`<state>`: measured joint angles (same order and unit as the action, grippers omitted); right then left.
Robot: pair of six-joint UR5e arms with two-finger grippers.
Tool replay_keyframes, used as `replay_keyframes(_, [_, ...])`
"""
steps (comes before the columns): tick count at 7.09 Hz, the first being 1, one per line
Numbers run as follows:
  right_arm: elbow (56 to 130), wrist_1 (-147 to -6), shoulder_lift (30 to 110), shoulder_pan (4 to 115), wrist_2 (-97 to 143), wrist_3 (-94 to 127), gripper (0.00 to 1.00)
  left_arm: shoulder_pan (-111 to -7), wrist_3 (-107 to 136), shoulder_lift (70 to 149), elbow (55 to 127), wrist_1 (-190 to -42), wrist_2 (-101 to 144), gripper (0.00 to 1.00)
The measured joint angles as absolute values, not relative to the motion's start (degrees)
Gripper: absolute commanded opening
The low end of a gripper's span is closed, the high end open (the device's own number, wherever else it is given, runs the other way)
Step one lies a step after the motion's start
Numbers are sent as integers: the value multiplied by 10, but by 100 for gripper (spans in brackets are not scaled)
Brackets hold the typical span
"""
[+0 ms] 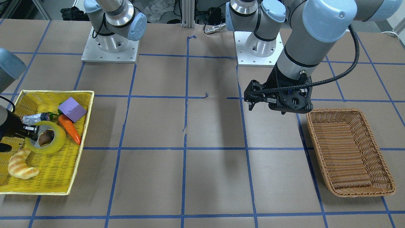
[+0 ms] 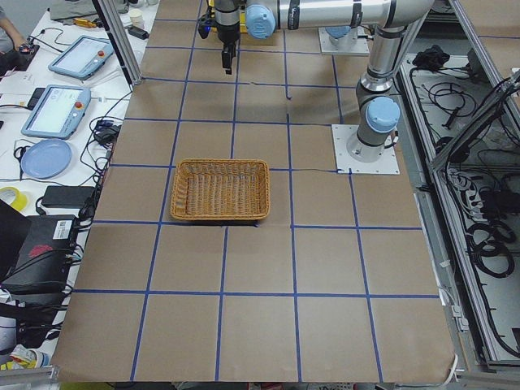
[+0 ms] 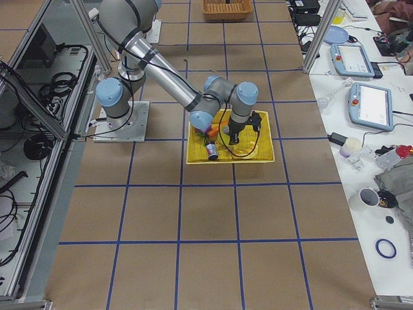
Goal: Transfer tape with both arms
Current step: 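Lower the right gripper onto the yellow tape roll and grasp it, then carry the tape roll with the right gripper to the table center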
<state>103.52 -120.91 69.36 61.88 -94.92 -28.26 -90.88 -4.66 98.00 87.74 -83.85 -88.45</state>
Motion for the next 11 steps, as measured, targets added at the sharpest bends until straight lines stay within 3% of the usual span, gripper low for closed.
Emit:
replay_keyframes(5, [959,-1064,764,664,-869,-193,0,-909,-47,980,878,-838,-887,100])
replay_keyframes(11, [956,-1144,726,1034,-905,284,0,-906,-47,982,877,-838,-889,100])
